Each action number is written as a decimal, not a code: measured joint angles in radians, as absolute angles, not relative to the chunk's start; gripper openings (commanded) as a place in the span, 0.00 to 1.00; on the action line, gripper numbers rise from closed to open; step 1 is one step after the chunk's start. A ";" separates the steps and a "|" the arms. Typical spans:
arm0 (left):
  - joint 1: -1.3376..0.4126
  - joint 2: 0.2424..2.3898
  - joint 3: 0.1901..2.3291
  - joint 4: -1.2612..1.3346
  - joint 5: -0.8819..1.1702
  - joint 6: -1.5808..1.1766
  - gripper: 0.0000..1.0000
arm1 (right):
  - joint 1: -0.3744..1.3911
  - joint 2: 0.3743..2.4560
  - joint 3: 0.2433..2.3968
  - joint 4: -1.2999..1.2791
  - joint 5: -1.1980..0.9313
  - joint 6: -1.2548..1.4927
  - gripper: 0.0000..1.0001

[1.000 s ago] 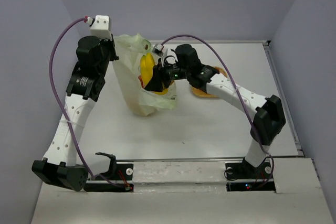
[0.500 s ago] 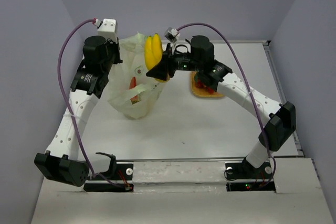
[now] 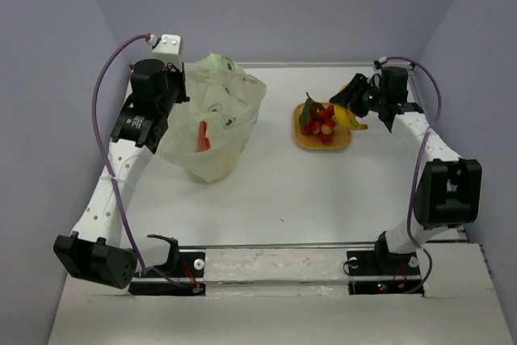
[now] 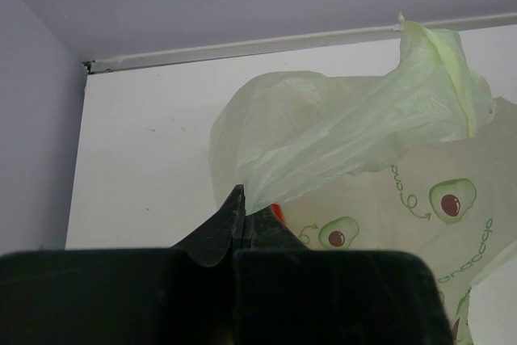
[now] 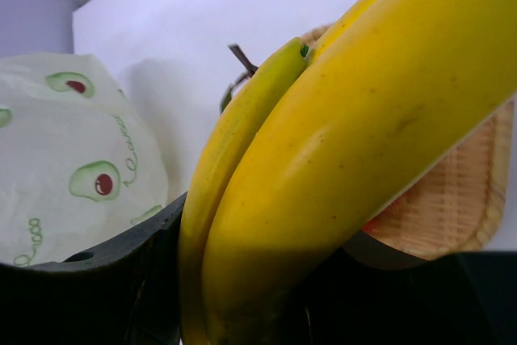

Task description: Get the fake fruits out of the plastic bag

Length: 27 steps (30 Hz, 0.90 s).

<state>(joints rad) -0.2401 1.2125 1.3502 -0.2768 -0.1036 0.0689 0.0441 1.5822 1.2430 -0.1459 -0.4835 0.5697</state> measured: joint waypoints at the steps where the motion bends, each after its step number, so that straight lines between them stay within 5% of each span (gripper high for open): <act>1: -0.240 1.213 1.349 -0.277 -0.103 0.069 0.00 | 0.035 1.582 1.221 -0.181 -0.471 0.569 0.10; 16: -0.240 1.213 1.348 -0.276 -0.099 0.069 0.00 | 0.083 1.730 1.374 -0.334 -0.408 0.415 0.22; 27: -0.240 1.213 1.348 -0.276 -0.095 0.069 0.00 | 0.182 1.851 1.510 -0.377 -0.358 0.353 0.47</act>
